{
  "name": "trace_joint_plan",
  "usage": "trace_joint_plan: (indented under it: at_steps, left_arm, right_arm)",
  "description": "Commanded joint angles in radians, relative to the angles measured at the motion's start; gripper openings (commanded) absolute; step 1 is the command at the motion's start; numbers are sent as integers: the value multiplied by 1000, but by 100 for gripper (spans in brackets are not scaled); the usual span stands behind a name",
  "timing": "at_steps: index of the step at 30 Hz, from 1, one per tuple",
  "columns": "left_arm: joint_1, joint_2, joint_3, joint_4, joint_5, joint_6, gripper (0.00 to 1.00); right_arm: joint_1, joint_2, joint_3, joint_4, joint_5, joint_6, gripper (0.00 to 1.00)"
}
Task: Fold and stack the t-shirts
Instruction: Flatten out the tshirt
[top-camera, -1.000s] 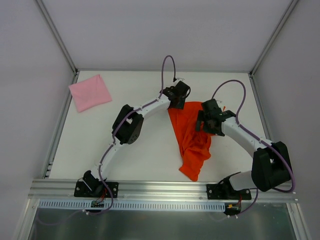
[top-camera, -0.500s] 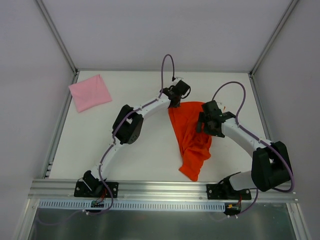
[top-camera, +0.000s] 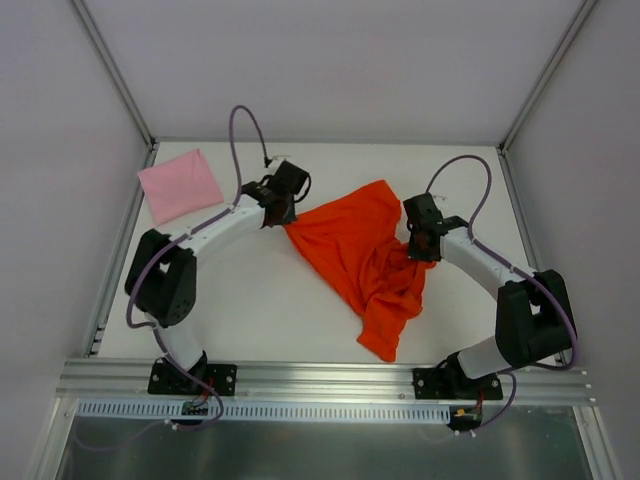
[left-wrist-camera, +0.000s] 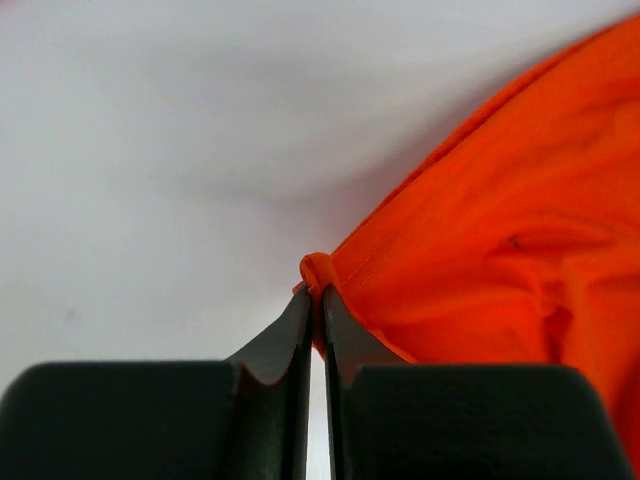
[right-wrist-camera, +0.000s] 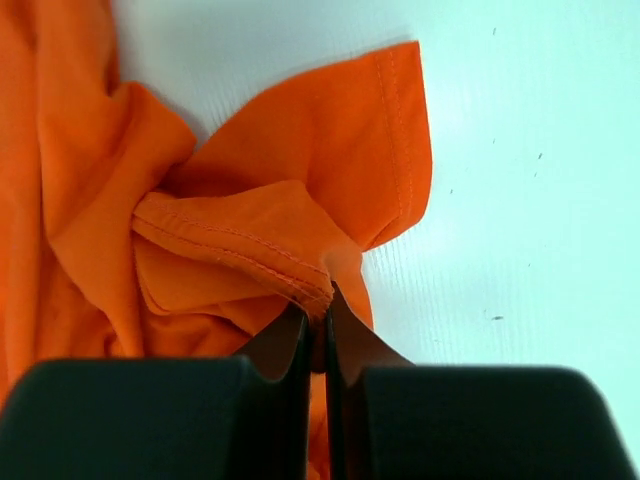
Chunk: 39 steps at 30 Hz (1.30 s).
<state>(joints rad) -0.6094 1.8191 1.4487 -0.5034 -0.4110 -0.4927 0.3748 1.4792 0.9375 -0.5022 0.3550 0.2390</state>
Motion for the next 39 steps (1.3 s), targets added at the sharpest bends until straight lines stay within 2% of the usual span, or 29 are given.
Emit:
trace_joint_plan:
  at_steps: [1,3,5,6,12,14,17,18,19,20,22,25,28,29,31,35,39]
  left_arm:
    - [40,-185,-210,-44,-34,-142,0]
    - [57,-315,-343,-78,-43,-208,0]
    - [62,-427,-408,-124,-107,-250,0]
    - [63,-463,-451,-198,-129,-301,0]
    - [63,-743,-588,-444,-184,-499,0]
    - [63,-835,-616,-575,-201,-568,0]
    - [62,-923,-654,-560,-177,-505,0]
    - [63,-931,-657,-532,-154,-480,2]
    - [62,-931,-657,-499,-100,-454,24]
    - [62,-910,-651,-427,-74,-399,51]
    - [63,-839,-620,-393,-57,-363,99]
    - [63,-726,-509,-325,-81,-238,99]
    - [63,-620,-386,-181,-78,-77,99]
    - [66,-588,-366,-94,-68,-51,99]
    - [104,-465,-294,-32,-29,-8,99]
    - [230,-194,-145,71,228,52,92]
    - [281,18,95,51,288,155,88]
  right_arm:
    - [-14,-7,92,45,44,-44,1]
    - [-16,-8,113,80,1,-90,1]
    - [-14,1,164,103,-55,-119,1]
    - [-16,10,190,111,-66,-131,1]
    - [-23,157,470,25,-25,-217,1]
    - [-33,188,541,14,-43,-230,1]
    - [-36,256,580,4,-100,-262,1]
    - [-34,268,583,4,-109,-260,1]
    - [-34,279,586,1,-116,-259,1]
    - [-34,289,589,-19,-116,-251,1]
    - [-36,303,598,-47,-116,-245,1]
    - [-34,267,538,-85,-113,-242,1]
    - [-34,195,410,-88,-110,-213,1]
    - [-34,176,374,-88,-105,-207,1]
    - [-34,117,284,-88,-85,-181,1]
    - [-36,24,176,-73,-86,-124,1]
    - [-36,-13,121,-59,-67,-101,2]
